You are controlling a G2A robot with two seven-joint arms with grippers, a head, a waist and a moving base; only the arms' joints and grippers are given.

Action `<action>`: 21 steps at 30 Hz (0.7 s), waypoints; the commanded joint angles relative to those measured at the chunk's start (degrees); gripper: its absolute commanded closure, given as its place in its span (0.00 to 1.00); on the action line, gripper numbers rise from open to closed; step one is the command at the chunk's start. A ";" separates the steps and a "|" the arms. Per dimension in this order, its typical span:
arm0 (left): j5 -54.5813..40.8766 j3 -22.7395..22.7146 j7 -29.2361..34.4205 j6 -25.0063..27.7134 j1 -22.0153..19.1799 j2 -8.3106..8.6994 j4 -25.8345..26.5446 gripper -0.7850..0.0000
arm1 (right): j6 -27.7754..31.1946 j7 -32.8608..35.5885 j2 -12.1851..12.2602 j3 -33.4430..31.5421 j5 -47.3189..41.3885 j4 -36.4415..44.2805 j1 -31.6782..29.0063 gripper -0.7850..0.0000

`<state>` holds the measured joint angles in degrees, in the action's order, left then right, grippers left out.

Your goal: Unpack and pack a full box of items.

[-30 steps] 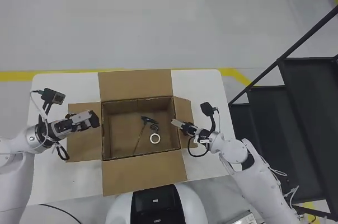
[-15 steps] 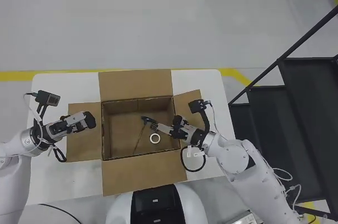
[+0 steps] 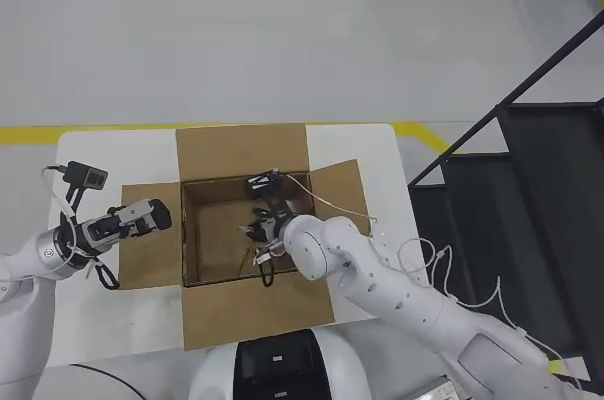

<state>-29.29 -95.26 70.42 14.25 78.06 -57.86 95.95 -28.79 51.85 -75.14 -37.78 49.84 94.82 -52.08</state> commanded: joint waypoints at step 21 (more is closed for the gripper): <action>0.00 0.00 0.00 0.00 0.00 0.00 0.00 0.00 | -1.78 1.68 -1.57 2.45 -0.27 -3.20 2.62 0.00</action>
<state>-29.29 -95.26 70.42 14.25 78.06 -57.86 95.95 -30.57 53.53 -76.71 -35.33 49.57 91.62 -49.46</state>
